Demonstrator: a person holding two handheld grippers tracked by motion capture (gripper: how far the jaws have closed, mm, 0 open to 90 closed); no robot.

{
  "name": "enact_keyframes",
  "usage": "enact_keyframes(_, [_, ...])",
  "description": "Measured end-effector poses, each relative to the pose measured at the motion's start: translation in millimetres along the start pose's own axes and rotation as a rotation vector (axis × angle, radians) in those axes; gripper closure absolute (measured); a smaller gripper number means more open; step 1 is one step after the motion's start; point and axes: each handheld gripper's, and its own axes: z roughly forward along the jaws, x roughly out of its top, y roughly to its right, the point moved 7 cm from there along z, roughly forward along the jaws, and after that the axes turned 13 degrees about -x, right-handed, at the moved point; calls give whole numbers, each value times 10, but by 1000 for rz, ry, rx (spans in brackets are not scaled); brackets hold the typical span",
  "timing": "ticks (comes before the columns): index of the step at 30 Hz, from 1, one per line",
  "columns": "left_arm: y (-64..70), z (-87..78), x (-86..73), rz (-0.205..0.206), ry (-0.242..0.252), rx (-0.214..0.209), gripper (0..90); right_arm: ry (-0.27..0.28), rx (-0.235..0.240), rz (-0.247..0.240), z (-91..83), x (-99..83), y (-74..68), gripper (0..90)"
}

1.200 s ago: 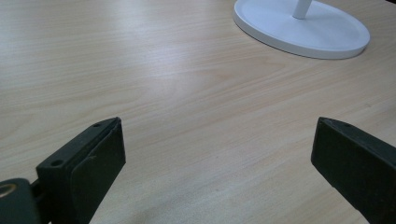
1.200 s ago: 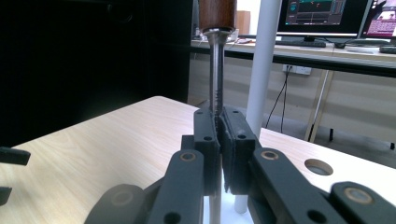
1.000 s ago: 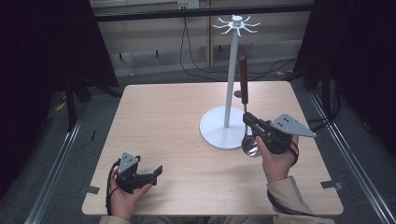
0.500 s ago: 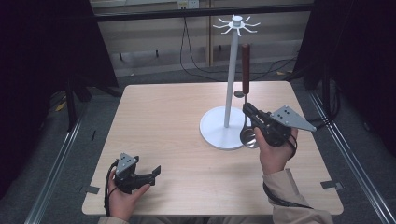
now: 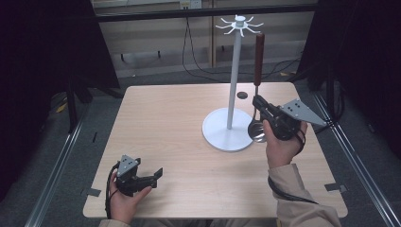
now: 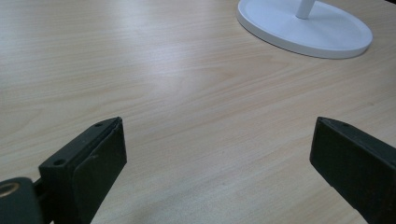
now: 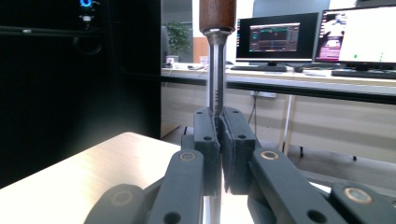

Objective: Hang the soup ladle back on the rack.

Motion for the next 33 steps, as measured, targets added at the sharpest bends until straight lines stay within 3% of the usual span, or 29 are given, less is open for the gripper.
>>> enact_keyframes(6, [8, 7, 4, 0, 3, -1, 38, -4, -26, -2, 59, 35, 106, 861])
enact_keyframes(33, [-17, 7, -14, 22, -19, -1, 44, -36, -33, -14, 276, 62, 135, 861])
